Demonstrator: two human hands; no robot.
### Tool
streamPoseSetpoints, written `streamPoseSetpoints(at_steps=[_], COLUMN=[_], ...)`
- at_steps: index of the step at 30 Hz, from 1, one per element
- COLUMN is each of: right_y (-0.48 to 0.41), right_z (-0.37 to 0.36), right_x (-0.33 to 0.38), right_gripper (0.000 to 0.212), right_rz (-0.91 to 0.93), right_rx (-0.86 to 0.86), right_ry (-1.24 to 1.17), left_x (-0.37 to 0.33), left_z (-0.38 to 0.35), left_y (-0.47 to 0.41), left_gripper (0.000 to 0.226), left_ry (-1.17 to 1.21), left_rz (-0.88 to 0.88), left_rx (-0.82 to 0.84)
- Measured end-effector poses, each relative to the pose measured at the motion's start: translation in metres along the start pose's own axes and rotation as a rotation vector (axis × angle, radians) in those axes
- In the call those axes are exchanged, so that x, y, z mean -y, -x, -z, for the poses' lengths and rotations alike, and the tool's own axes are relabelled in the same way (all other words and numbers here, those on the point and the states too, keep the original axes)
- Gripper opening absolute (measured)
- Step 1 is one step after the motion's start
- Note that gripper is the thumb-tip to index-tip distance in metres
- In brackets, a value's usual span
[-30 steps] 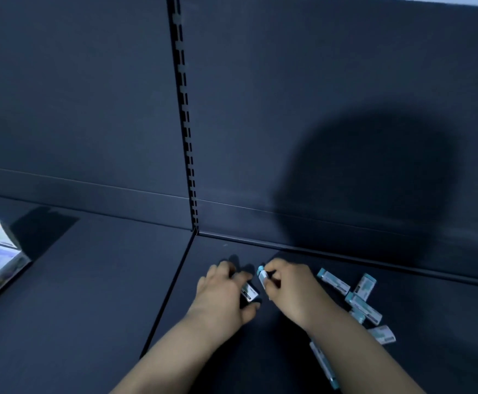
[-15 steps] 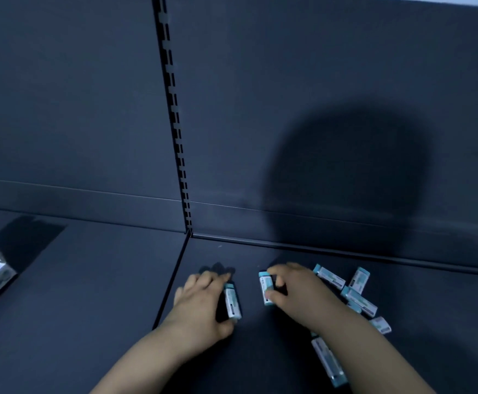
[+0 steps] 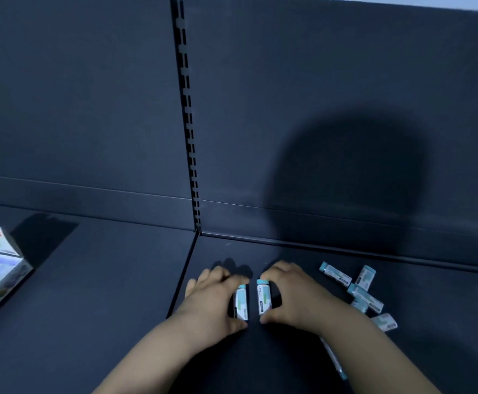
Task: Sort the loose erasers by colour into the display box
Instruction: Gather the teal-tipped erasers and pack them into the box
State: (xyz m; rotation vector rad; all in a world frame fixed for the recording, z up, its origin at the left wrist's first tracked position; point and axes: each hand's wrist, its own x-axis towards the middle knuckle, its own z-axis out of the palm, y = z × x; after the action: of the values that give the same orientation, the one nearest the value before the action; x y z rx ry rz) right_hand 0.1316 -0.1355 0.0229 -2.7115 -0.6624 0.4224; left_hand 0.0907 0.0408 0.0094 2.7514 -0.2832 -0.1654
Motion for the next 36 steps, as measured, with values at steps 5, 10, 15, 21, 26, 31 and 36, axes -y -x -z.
streamPoseSetpoints(at_steps=[5, 10, 15, 21, 26, 31, 36], right_y=[0.022, 0.040, 0.049, 0.072, 0.094, 0.118, 0.131], right_z=[-0.004, -0.012, -0.024, -0.034, -0.037, -0.038, -0.050], right_x=[0.017, 0.037, 0.055, 0.069, 0.077, 0.081, 0.089], right_gripper=[0.059, 0.066, 0.068, 0.070, 0.071, 0.069, 0.072], right_rz=[0.023, 0.017, -0.004, -0.037, 0.010, 0.085, 0.125], right_rx=[-0.100, -0.187, -0.221, -0.268, -0.304, -0.327, -0.354], right_ry=[-0.010, 0.018, 0.061, 0.066, 0.063, 0.045, 0.020], left_x=[0.000, 0.006, 0.015, 0.015, 0.008, -0.011, -0.020], left_z=[0.000, 0.002, 0.005, 0.010, 0.002, 0.003, 0.001], left_y=[0.011, 0.025, 0.039, 0.062, 0.088, 0.120, 0.145], left_gripper=[0.078, 0.065, 0.072, 0.075, 0.077, 0.079, 0.080], left_ry=[-0.067, -0.032, -0.065, -0.106, -0.168, -0.233, -0.257], left_rz=[-0.077, -0.149, -0.195, -0.229, -0.262, -0.211, -0.140], left_rx=[-0.063, -0.121, -0.128, -0.163, -0.274, -0.353, -0.319])
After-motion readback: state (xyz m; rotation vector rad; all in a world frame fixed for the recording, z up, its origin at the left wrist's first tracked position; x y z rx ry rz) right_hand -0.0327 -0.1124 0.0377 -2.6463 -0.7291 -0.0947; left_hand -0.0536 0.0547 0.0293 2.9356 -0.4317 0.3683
